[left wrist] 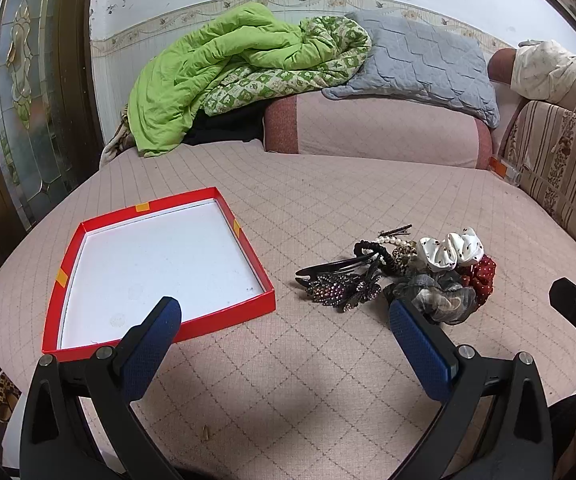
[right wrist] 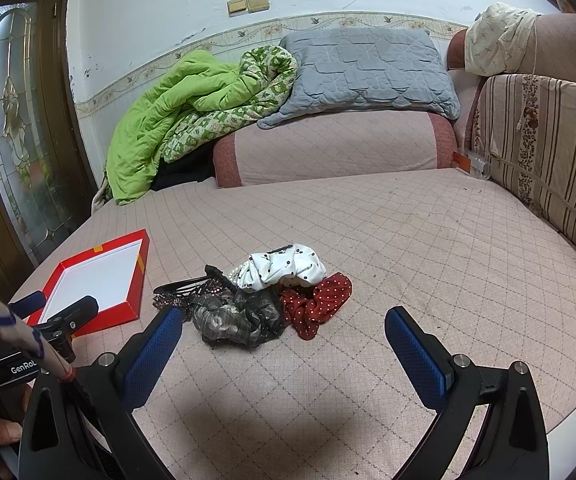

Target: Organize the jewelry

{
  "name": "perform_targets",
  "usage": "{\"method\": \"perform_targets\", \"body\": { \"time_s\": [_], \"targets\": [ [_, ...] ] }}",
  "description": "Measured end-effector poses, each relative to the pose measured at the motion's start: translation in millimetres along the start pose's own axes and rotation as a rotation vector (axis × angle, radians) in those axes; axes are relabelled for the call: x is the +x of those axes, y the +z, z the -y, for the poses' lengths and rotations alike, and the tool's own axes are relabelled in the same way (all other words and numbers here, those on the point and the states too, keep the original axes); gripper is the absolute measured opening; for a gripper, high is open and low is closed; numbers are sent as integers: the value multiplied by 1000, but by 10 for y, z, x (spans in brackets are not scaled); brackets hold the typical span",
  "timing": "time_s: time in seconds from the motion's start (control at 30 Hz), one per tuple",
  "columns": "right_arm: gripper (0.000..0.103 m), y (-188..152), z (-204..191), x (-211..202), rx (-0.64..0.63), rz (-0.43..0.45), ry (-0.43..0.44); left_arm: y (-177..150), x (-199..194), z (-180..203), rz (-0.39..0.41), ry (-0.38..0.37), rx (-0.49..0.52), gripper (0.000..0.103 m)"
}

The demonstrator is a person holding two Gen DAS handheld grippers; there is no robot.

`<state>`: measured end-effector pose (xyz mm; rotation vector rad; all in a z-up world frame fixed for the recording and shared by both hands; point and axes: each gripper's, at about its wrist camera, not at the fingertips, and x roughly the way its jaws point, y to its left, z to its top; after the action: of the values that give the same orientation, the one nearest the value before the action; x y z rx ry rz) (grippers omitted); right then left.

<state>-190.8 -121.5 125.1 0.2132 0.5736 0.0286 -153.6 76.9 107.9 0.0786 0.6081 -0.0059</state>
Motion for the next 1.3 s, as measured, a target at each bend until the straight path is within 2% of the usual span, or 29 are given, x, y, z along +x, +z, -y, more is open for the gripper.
{"method": "perform_targets", "body": {
  "time_s": [0.13,0.3,0.43,0.53,0.67,0.87,1.03,1.17,1.3],
  "targets": [
    [103,-10,-3,19,2,-7,3,13,100,-1,-42,-26,0,103],
    [103,-10,57,100,37,-49,3,137,513,-82,-223,-131,-48,103],
    [103,26,141,168,110,-95,25,253,779,-92,-270,-158,-57,103],
    [103,38,146,207,106,-101,23,314,942,-79,-308,-176,-63,103],
    [103,55,122,275,77,-99,23,350,1091,-30,-329,-188,-59,103],
    [103,79,2,481,29,-105,86,360,1215,35,-344,-193,-45,103],
    [103,76,-97,726,9,-161,120,369,1295,-3,-346,-189,-53,103],
    [103,108,-111,871,15,-226,120,350,1337,-53,-339,-187,-66,103],
    [103,154,-172,984,5,-254,123,323,1362,-67,-338,-188,-66,103]
  ]
}}
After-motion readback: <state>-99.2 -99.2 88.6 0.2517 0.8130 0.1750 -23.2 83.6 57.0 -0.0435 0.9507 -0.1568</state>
